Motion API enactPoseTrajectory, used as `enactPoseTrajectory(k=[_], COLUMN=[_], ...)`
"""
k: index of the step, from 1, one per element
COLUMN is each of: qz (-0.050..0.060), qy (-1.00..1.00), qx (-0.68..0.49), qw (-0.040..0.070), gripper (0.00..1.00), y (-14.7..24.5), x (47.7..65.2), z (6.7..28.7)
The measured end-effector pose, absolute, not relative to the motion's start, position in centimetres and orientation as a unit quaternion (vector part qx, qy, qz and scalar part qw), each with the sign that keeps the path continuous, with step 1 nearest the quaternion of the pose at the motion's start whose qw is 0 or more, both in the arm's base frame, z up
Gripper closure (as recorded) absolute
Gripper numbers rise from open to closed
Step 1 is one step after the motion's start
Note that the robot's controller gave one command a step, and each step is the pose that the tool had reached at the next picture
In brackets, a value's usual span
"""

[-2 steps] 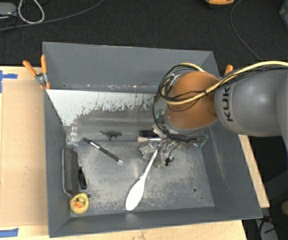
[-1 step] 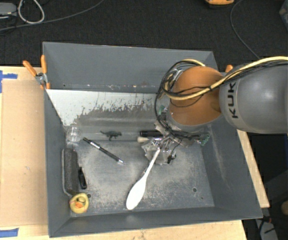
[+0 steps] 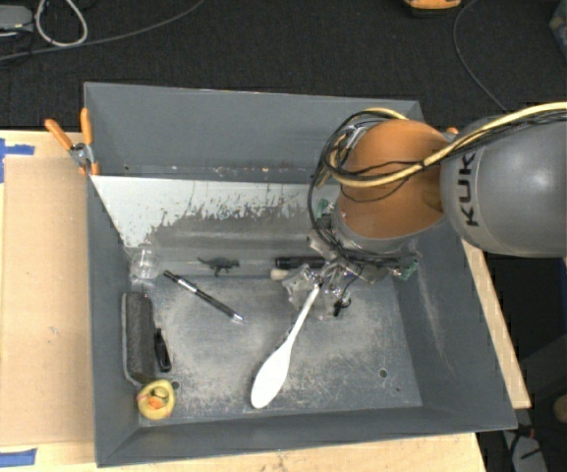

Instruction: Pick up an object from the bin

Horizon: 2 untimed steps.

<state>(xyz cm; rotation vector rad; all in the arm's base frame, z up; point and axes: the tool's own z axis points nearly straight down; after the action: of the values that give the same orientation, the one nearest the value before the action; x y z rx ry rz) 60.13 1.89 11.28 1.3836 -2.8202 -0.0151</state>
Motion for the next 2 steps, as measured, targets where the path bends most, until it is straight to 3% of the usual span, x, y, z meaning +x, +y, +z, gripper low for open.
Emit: enactPoseTrajectory(k=[2], qz=[-0.004], qy=[-0.899], qx=[0.439], qw=[-0.001], gripper=[1.0], y=[1.9], x=[60.2], z=[14.9])
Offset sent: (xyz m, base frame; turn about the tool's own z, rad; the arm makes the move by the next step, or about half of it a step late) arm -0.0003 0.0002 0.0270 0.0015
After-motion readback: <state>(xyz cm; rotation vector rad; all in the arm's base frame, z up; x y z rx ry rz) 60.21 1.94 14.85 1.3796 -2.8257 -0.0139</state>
